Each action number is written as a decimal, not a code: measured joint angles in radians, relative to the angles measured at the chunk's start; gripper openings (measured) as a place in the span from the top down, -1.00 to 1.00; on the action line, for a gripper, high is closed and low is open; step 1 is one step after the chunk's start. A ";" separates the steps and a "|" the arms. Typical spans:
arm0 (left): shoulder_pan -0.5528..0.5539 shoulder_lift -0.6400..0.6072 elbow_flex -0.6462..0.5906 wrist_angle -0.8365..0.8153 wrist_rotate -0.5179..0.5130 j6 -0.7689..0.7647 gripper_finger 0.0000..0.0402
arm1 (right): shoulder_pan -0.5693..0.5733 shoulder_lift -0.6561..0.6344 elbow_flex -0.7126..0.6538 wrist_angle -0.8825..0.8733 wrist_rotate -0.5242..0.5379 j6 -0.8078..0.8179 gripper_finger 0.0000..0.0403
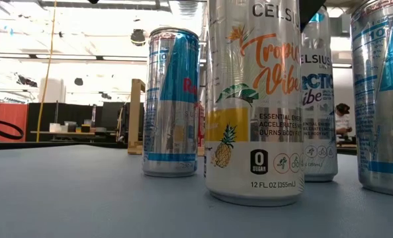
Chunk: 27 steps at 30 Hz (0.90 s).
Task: Place canned beverage on shelf
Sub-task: Put the middle white-blue can aligned with the white-blue soda on the shelf
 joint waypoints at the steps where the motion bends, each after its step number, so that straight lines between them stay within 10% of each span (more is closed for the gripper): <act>1: 0.000 0.000 0.000 0.000 0.000 0.000 -0.70 | 0.000 0.000 0.000 0.000 0.000 0.000 -0.22; 10: 0.000 0.000 0.000 -0.005 0.000 -0.001 -0.70 | -0.008 -0.002 0.001 0.001 -0.003 -0.024 0.39; 27: -0.001 0.000 0.000 -0.025 0.000 -0.007 -0.70 | -0.199 0.000 0.216 -0.177 0.081 -0.394 0.38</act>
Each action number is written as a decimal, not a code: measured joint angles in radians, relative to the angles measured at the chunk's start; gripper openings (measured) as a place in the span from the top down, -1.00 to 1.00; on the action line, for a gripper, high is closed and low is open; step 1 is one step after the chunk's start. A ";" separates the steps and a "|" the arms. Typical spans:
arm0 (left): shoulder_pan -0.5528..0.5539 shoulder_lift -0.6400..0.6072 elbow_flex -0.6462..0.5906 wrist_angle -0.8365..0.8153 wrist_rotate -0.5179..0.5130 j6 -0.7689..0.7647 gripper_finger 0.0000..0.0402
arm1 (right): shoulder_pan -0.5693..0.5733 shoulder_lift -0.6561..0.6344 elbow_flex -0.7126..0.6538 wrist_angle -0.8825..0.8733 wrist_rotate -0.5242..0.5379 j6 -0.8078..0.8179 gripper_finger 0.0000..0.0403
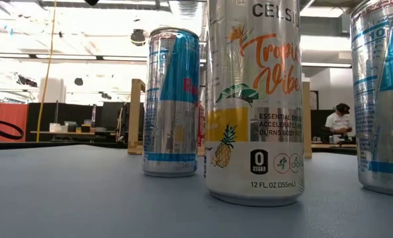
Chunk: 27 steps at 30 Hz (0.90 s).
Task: Place canned beverage on shelf
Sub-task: Put the middle white-blue can aligned with the white-blue soda on the shelf
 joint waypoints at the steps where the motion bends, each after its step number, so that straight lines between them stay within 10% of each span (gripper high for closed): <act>1: 0.000 0.000 0.000 0.000 0.000 0.001 -0.70 | -0.024 0.000 0.015 -0.013 -0.001 -0.039 0.38; 27: 0.002 0.000 0.000 -0.016 -0.159 0.022 -0.70 | -0.726 0.001 -0.015 0.194 -0.271 -0.672 0.37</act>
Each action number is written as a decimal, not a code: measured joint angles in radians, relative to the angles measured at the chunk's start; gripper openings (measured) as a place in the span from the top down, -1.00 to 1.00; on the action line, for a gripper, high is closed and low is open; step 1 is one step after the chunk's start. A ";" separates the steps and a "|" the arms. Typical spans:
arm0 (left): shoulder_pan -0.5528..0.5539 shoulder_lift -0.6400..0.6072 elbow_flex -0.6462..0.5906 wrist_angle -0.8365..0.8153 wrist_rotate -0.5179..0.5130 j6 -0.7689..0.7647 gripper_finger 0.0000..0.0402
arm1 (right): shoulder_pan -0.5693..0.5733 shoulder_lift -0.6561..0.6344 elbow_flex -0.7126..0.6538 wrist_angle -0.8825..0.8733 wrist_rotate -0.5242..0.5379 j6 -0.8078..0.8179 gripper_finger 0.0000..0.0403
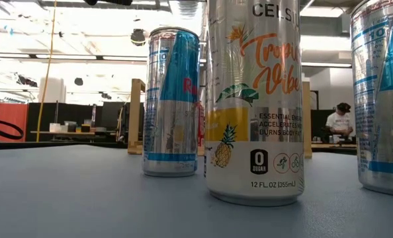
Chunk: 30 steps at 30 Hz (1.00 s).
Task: Place canned beverage on shelf
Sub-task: Put the middle white-blue can aligned with the white-blue soda on the shelf
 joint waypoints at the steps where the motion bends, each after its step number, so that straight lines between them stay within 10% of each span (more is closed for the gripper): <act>1: 0.003 0.000 0.000 -0.002 -0.012 0.000 -0.70 | -0.009 0.000 -0.007 0.016 0.000 -0.010 0.37; 30: 0.042 -0.003 0.000 -0.001 -0.036 -0.007 -0.70 | -0.048 0.109 -0.052 0.145 0.023 -0.096 0.36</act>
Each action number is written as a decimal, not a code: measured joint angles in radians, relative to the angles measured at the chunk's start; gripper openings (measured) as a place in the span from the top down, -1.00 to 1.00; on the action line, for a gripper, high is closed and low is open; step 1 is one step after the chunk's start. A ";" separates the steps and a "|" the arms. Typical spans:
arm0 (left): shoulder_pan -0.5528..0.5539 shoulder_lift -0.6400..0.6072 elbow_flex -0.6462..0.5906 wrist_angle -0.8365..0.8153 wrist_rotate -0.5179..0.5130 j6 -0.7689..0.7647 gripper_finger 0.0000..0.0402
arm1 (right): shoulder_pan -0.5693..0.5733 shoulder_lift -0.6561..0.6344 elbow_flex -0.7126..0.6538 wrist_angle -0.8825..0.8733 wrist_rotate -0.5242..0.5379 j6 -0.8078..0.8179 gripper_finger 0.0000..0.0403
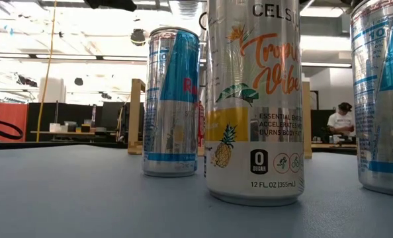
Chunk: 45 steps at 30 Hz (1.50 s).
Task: Place canned beverage on shelf
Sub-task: Put the middle white-blue can aligned with the white-blue soda on the shelf
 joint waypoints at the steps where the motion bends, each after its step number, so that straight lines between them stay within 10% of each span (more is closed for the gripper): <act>1: 0.000 0.000 0.000 0.000 0.000 0.000 -0.70 | 0.000 0.000 0.000 0.000 0.001 -0.001 0.36; 45: 0.006 0.001 0.000 -0.001 -0.006 0.004 -0.70 | 0.025 0.006 -0.004 0.008 0.062 -0.026 -0.17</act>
